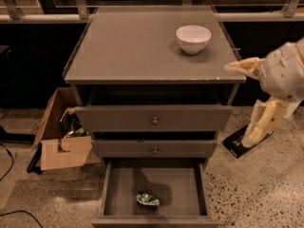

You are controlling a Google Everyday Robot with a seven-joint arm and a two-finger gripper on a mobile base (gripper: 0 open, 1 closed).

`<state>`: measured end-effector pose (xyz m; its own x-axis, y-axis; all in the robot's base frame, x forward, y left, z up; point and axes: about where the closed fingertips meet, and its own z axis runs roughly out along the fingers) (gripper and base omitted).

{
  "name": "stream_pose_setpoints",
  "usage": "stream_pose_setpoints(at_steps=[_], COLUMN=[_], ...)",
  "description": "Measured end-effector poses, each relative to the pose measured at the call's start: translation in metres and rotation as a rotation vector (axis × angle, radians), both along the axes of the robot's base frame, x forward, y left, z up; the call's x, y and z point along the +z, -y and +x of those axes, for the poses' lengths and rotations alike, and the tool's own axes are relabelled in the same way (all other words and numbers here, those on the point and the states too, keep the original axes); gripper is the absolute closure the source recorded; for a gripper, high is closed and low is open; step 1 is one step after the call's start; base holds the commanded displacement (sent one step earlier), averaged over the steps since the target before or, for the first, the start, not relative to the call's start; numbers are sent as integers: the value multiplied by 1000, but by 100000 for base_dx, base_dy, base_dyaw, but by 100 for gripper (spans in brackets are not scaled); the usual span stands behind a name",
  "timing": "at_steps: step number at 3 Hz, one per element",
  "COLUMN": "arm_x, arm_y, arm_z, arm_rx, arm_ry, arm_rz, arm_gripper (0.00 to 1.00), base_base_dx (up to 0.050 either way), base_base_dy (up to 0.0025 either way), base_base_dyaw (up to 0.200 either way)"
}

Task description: Pick green can from bottom drawer and place on counter

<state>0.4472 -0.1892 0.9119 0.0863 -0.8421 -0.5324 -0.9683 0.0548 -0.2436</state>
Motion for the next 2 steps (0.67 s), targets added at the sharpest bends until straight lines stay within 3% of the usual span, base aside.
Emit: stream_pose_setpoints(at_steps=[1, 2], arm_x=[-25, -69], arm_y=[2, 4], arm_z=[0, 10], arm_rx=[-56, -134], arm_ry=[79, 95], arm_rz=[-2, 28], arm_gripper=[0, 0], base_base_dx=[0, 0], base_base_dy=[0, 0], base_base_dyaw=[0, 0])
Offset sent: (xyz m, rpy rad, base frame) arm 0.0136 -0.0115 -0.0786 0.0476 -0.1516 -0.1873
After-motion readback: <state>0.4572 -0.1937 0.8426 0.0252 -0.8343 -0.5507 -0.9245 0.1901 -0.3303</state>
